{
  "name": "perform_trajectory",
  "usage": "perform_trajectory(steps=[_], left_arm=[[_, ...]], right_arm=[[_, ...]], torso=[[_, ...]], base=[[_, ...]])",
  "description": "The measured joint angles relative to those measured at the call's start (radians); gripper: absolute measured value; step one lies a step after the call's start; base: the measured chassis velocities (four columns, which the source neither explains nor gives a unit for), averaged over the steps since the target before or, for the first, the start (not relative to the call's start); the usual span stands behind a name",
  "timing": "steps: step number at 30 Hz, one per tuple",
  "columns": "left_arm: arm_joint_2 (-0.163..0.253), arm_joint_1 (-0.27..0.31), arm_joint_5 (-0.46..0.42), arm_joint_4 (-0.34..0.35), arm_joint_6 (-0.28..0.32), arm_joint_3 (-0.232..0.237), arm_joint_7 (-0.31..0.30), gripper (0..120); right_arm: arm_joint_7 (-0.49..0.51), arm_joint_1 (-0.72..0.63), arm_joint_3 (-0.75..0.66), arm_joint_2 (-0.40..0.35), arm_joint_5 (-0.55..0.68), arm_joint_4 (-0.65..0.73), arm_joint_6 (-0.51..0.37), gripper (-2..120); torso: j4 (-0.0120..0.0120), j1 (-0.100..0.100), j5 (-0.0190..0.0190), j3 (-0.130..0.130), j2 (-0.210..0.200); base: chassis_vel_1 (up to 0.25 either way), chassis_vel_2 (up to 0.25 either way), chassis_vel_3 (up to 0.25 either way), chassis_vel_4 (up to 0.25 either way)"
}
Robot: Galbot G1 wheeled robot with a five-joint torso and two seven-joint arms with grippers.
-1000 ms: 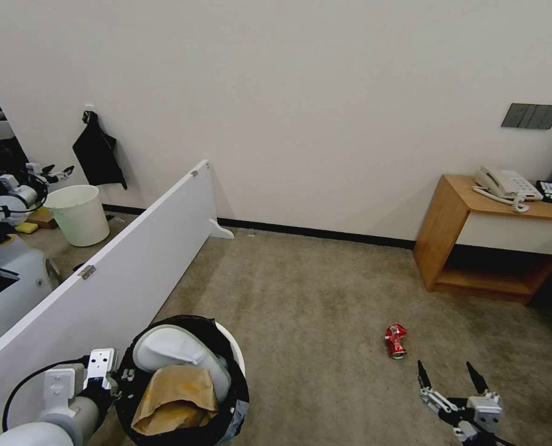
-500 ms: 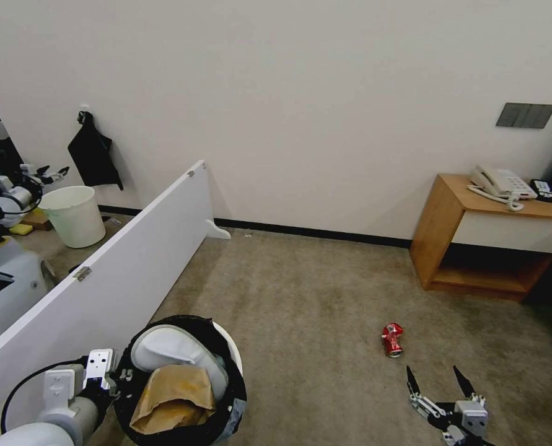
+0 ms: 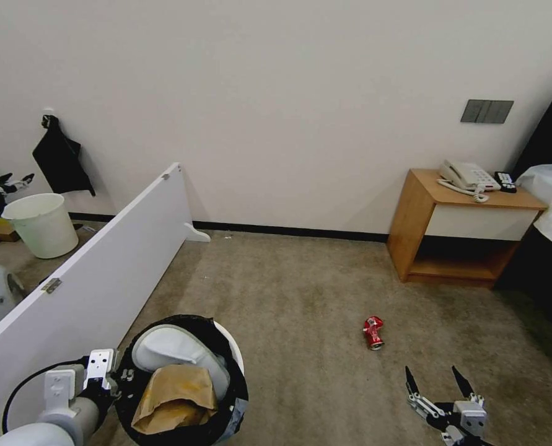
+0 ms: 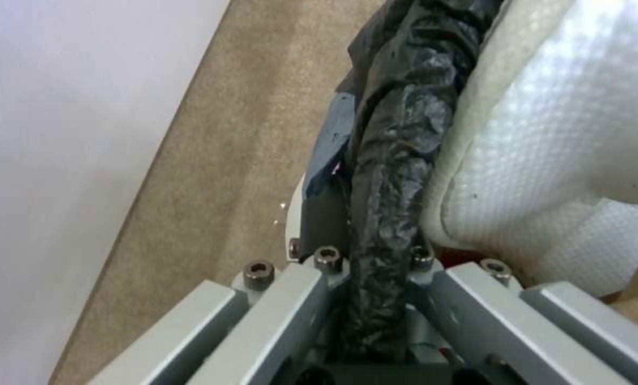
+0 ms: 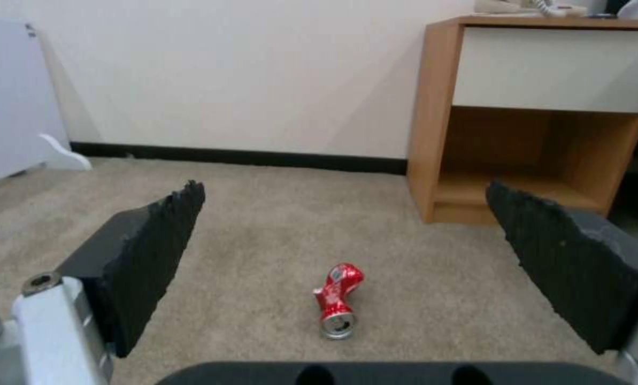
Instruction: Pick up the trash bin, then pick up the garbage from the floor and place it into the trash bin.
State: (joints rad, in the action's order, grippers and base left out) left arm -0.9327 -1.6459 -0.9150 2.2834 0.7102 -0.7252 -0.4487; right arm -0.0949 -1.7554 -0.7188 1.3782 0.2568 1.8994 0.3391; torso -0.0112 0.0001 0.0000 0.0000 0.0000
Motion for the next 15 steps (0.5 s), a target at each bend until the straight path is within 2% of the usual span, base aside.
perform_trajectory(steps=[15], left_arm=[[-0.023, -0.009, -0.018, 0.01, 0.004, -0.019, -0.026, 0]], right_arm=[[-0.001, -0.002, 0.015, 0.001, -0.001, -0.017, 0.001, 100]], torso=[[0.0001, 0.0, 0.0, 0.0, 0.0]], base=[[0.0, 0.0, 0.0, 0.0]])
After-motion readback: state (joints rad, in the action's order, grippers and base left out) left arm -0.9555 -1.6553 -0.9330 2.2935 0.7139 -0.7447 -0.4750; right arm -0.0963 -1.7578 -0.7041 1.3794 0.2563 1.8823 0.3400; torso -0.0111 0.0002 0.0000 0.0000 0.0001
